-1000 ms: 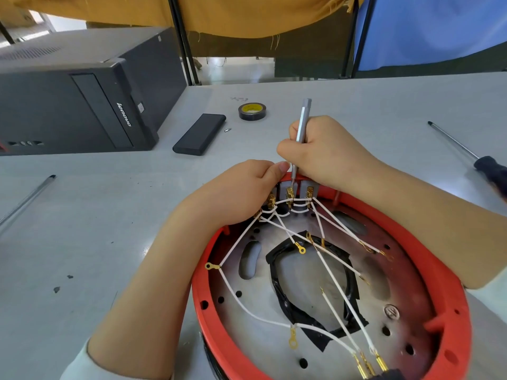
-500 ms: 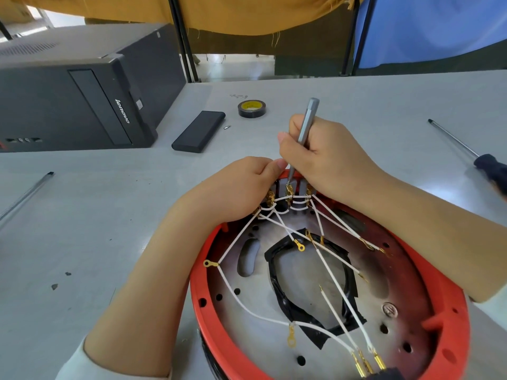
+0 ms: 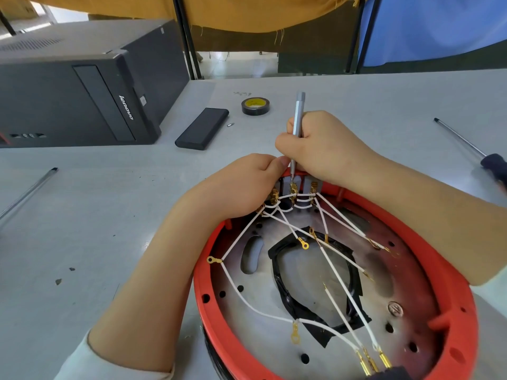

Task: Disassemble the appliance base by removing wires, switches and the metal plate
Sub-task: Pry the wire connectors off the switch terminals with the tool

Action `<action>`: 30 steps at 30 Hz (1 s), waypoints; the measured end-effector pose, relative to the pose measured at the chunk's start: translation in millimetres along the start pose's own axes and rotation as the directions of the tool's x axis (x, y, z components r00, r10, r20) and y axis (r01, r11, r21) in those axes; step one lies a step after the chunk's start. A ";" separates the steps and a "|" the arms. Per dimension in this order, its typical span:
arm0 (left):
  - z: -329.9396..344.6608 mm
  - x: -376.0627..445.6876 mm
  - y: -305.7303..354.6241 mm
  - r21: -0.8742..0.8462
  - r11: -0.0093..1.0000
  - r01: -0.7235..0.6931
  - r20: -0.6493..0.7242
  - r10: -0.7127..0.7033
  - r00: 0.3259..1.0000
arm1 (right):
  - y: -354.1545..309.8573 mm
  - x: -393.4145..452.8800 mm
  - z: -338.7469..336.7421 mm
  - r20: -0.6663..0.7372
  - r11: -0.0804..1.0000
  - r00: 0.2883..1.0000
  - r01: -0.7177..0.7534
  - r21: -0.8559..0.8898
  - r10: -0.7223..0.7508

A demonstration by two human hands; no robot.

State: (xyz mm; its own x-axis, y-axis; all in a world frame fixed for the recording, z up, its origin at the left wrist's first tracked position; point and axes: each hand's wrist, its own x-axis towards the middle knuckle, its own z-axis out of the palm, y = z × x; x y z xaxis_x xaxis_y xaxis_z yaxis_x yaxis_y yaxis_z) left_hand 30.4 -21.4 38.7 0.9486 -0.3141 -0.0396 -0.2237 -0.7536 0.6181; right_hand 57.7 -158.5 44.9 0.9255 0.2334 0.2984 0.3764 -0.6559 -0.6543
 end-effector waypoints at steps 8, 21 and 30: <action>-1.0 0.0 -1.4 -0.037 0.999 -0.002 0.007 0.002 1.000 | 5.2 -18.8 0.7 -0.137 0.972 0.964 0.232 0.016 -0.228; -0.2 0.9 -1.4 -0.009 1.000 0.009 0.005 -0.009 1.000 | -0.6 -1.3 2.9 -0.022 0.997 0.998 0.064 0.030 -0.064; -0.3 0.3 -2.7 -0.016 1.000 -0.005 -0.007 0.005 1.000 | 4.9 -18.7 0.7 -0.163 0.972 0.962 0.230 0.052 -0.219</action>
State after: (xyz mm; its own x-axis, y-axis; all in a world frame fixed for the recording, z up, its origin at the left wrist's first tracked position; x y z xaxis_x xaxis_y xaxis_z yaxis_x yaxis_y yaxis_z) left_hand 31.3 -19.2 37.3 0.9490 -0.3137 -0.0315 -0.2245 -0.7425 0.6311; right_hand 42.2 -165.6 35.7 0.8009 0.2508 0.5438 0.5808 -0.5462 -0.6036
